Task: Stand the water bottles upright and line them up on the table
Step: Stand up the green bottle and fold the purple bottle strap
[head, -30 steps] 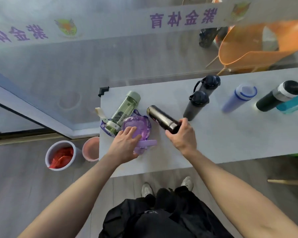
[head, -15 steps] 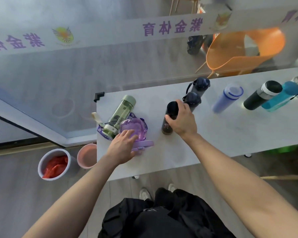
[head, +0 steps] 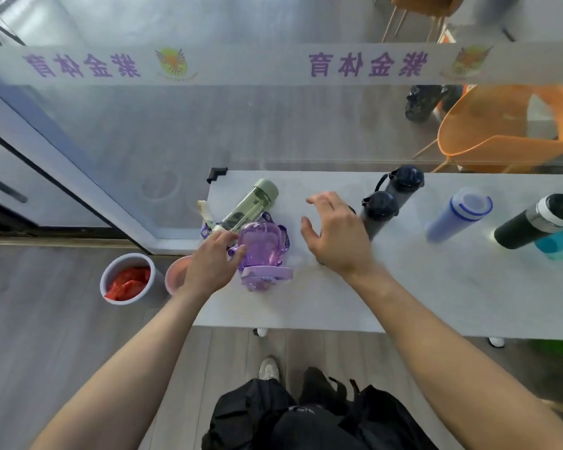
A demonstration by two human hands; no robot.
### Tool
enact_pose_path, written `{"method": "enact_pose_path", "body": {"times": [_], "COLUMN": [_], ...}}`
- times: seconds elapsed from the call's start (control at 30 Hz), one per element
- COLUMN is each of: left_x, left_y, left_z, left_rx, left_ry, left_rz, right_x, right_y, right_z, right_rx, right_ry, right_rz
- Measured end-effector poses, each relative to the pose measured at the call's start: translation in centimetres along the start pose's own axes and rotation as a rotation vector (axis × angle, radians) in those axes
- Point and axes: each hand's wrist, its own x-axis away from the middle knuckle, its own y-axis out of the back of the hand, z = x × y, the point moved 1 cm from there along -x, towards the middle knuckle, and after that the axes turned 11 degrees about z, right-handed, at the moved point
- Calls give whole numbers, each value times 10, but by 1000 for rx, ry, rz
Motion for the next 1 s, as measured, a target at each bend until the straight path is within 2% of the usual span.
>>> {"method": "enact_pose_path", "body": {"times": [0.07,0.17,0.23,0.33,0.5,0.73,0.9,1.0], "left_x": [-4,-7,-11,-27,-67,-99,-101,-103], "left_y": [5,9,7,4,-6,-43,-27,-6], "left_z": [9,26,40,53,66,94,91,89], "left_rx": [-18,-63,-94,-96,-88,58,166,167], "left_ry": [65,158,201,252,338,404,411,349], "left_rz": [-15,41,86,133,250,340,276,183], "right_x": [-6,-14,-15,-13,-13,-3,7,2], "right_y": [-9,-36,-57,-84,-119,-134,-135,-131], "right_z": [12,18,20,25,31,25,19,16], "right_rx": [-39,-11,-8,53,157,51,60,71], "right_ry": [54,-1,0,44,81,4,-30,-47], "right_rz": [226,639,803,943,1033,1063,991,955]}}
